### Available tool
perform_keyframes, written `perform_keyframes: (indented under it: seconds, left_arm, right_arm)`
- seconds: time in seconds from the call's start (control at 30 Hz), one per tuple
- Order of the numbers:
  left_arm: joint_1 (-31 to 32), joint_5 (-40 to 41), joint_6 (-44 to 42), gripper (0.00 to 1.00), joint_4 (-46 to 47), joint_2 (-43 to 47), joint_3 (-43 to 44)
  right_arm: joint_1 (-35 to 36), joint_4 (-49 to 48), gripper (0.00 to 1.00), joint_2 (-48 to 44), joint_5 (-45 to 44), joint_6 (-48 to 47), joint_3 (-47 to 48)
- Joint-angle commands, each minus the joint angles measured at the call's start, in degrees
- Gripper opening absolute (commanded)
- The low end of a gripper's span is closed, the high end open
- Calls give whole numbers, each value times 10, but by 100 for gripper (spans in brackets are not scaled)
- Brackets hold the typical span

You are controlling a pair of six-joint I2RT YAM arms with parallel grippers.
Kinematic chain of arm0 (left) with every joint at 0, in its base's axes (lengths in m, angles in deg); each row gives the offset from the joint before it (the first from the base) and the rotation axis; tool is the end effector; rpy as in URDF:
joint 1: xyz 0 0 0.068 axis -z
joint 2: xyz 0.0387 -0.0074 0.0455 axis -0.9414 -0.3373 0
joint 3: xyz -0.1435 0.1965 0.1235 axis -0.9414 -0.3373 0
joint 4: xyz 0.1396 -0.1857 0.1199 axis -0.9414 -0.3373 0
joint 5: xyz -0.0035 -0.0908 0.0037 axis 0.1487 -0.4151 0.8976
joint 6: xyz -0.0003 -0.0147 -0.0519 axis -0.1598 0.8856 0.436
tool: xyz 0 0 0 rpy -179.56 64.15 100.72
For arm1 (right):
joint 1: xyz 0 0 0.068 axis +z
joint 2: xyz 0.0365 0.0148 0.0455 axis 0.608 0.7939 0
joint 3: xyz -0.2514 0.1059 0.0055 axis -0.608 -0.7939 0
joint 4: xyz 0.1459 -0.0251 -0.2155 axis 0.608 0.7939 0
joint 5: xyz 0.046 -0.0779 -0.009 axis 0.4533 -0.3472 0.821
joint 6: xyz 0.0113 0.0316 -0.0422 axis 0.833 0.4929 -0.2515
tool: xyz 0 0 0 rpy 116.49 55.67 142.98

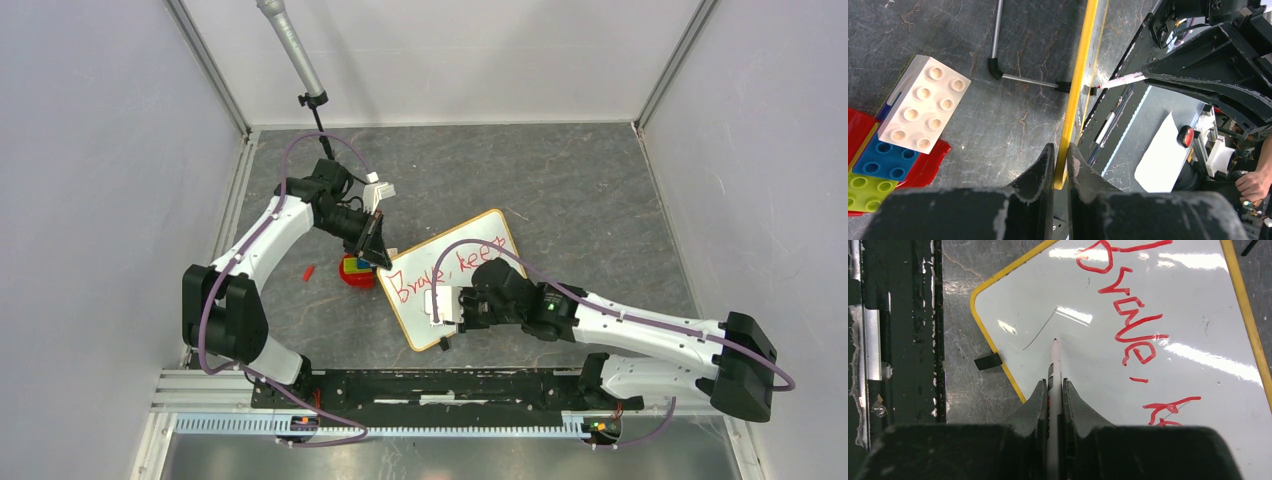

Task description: Write a sentence on the whiteboard

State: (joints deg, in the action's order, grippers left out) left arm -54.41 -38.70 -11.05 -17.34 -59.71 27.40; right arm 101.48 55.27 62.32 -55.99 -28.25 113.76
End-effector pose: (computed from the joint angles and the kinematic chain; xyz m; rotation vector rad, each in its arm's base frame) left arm 0.2666 -0.1030 0.2648 0.8515 2.5370 -1.1706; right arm 0.0997 0.2160 0.2498 -1.7048 1.5185 0.4817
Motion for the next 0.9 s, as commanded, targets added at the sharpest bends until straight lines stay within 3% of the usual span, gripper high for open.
perform_keyframes:
  seconds: [0.0,0.47,0.87]
  left_arm:
    - [1,29,-4,2,28,1,-6]
    - [1,29,-6,2,28,3,-9]
    - [1,30,-5,2,31,4,-11]
  right_arm:
    - [2,-16,0,-8,-37,3,2]
    - [2,-29,0,19,-94,18,15]
    - [2,-42,0,26,-91,29,25]
